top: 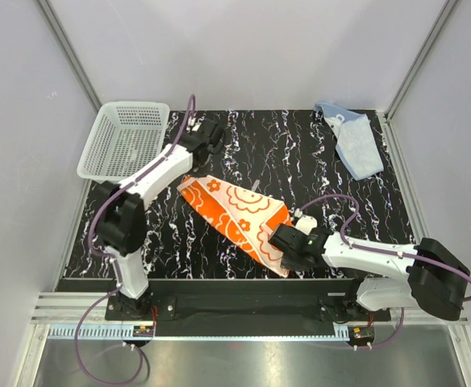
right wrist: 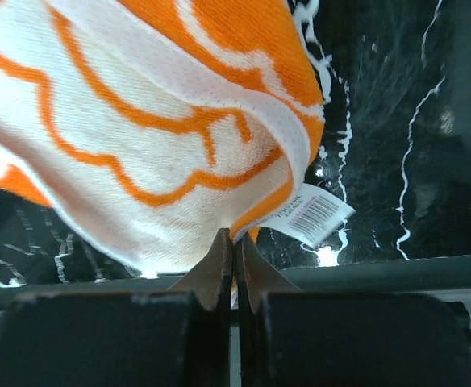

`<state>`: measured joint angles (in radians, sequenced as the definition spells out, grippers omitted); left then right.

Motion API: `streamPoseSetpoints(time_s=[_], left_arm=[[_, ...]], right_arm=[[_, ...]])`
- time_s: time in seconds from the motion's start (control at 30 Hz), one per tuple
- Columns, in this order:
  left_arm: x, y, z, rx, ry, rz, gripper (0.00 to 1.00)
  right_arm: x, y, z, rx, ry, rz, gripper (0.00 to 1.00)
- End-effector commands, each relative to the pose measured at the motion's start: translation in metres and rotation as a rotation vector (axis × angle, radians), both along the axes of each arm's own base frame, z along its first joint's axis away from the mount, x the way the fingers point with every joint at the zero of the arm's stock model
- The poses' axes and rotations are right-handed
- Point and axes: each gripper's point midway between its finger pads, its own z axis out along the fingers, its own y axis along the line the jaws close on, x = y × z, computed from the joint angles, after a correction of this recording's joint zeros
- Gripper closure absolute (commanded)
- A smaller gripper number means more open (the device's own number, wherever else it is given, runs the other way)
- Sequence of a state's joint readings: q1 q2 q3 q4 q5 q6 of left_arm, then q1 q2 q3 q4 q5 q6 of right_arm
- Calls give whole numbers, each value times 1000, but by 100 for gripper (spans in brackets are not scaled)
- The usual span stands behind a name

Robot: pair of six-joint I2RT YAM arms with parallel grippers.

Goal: Roll the towels
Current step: Flatten the towel

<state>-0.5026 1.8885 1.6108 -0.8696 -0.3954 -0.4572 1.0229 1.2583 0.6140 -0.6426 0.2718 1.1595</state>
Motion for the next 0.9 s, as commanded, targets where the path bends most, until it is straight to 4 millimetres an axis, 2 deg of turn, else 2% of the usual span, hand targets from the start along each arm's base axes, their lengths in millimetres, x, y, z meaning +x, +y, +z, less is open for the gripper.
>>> streamPoseSetpoints(time_s=[0.0, 0.03, 0.2, 0.23, 0.3, 0.33, 0.37, 0.4, 0.43, 0.47, 0.5, 0.53, 0.57, 0.6, 0.63, 0.67, 0.7, 0.77, 0.8, 0.87], left_arm=[[-12, 11, 38, -29, -95, 22, 100], [-18, 14, 47, -39, -112, 23, 100], [-29, 18, 74, -73, -153, 14, 100], [-30, 18, 83, -84, -169, 9, 100], [-30, 18, 93, -91, -185, 2, 100], [-30, 18, 100, -95, -194, -3, 100], [-28, 17, 110, -109, -214, -8, 100], [-28, 17, 115, -111, -222, -11, 100], [-26, 16, 122, -118, -236, -13, 100], [-20, 12, 138, -143, -271, -22, 100], [-16, 10, 143, -146, -280, -34, 100], [-11, 8, 151, -163, -293, -41, 100], [-5, 5, 158, -177, -305, -52, 100], [6, -2, 175, -195, -336, -74, 100], [13, -6, 181, -216, -340, -89, 100], [19, -9, 188, -228, -353, -99, 100], [32, -15, 209, -242, -393, -121, 100], [45, -22, 231, -278, -428, -151, 100], [52, -25, 251, -292, -464, -172, 100], [53, -24, 269, -294, -503, -189, 100]], right_arm=[[28, -3, 40, -44, -133, -3, 100], [36, 2, 52, -28, -154, 16, 100], [86, -8, 82, 81, -155, -44, 100], [98, -9, 95, 84, -182, -24, 100], [116, -16, 102, 76, -181, -44, 100], [129, -14, 117, 90, -207, -26, 100], [137, -14, 117, 90, -195, -25, 100], [152, -17, 129, 130, -203, -34, 100], [160, -18, 133, 154, -201, -38, 100], [171, -18, 130, 169, -180, -42, 100], [189, -25, 146, 223, -196, -60, 100], [199, -27, 150, 242, -193, -65, 100], [211, -32, 145, 250, -168, -79, 100], [229, -28, 168, 303, -202, -67, 100], [240, -39, 171, 300, -191, -84, 100], [252, -40, 164, 296, -161, -83, 100], [272, -39, 194, 315, -226, -52, 100], [290, -49, 194, 296, -190, -71, 100], [306, -51, 228, 303, -268, -52, 100], [310, -61, 246, 283, -302, -58, 100]])
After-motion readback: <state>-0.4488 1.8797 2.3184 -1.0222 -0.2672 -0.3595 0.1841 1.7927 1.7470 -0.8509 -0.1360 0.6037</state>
